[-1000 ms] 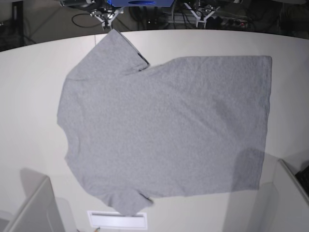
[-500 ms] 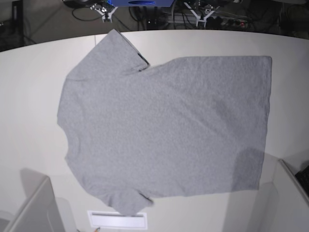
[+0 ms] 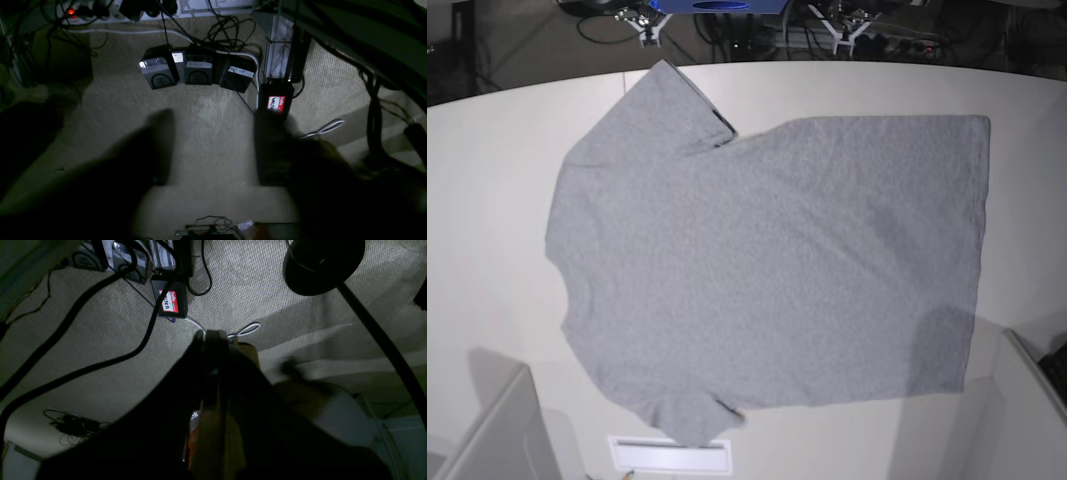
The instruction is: Fold the T-shirt properly
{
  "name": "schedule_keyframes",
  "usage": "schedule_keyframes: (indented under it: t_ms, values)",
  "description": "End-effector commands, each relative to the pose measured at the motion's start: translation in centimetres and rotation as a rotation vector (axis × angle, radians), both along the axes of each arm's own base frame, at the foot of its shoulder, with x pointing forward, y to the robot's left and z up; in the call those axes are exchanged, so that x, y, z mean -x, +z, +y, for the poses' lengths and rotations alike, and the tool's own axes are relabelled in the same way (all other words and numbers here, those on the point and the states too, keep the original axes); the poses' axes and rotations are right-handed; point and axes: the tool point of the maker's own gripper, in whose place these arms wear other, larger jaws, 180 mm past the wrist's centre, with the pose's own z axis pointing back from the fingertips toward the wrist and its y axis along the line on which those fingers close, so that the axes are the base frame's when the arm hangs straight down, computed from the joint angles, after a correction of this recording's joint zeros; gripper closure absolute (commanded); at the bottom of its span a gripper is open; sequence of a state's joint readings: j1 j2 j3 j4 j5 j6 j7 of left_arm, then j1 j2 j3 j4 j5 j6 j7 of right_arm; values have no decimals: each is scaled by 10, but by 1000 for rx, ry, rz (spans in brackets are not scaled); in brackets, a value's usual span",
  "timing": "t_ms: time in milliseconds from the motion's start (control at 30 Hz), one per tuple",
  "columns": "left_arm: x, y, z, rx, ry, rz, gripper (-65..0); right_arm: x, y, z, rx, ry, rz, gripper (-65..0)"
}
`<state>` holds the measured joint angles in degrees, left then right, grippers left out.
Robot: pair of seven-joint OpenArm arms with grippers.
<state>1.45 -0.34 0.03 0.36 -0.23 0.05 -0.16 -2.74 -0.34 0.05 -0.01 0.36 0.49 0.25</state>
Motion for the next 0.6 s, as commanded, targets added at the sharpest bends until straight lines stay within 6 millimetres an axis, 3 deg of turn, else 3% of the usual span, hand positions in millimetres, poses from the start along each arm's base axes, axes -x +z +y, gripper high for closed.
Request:
schedule_keyframes:
  t_ms: [0,33,333,433,500,567]
  values:
    - [6,0,1,-6,3,13,-39,6,1,0,1,-3,11,0]
    - [6,0,1,-6,3,13,0,7,1,0,1,-2,13,0]
    - [6,0,2,-7,1,15,0,11,1,0,1,-5,19,-2]
    - [6,0,2,-7,1,15,0,10,1,0,3,-5,18,-260]
    - [6,0,2,-7,1,15,0,10,1,0,1,0,18,-341]
    - [6,0,2,-7,1,15,0,10,1,0,1,0,18,-353]
